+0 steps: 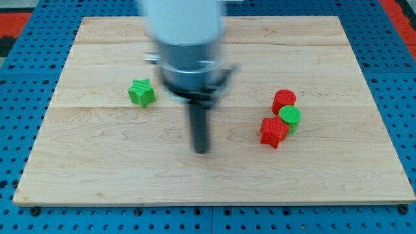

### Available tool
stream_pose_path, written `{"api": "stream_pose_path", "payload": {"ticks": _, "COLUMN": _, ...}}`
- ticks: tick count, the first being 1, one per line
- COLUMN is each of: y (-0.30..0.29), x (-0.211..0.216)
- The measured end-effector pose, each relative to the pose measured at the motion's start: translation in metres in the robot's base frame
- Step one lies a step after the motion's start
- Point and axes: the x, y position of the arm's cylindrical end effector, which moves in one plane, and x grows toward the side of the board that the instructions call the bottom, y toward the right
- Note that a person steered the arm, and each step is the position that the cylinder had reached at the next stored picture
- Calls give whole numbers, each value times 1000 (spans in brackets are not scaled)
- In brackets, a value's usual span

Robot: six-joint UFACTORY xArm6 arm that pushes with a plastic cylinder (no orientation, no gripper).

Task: Push the red circle closer to the blue triangle

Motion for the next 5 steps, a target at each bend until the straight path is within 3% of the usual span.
{"api": "stream_pose_path", "payload": {"ticks": 1, "y": 80, "x": 1}}
{"api": "stream_pose_path", "payload": {"ticks": 3, "y": 187, "x": -14}}
{"api": "stream_pose_path", "payload": {"ticks": 4, "y": 202, "x": -42}}
{"api": "stream_pose_path", "payload": {"ticks": 5, "y": 161, "x": -82}}
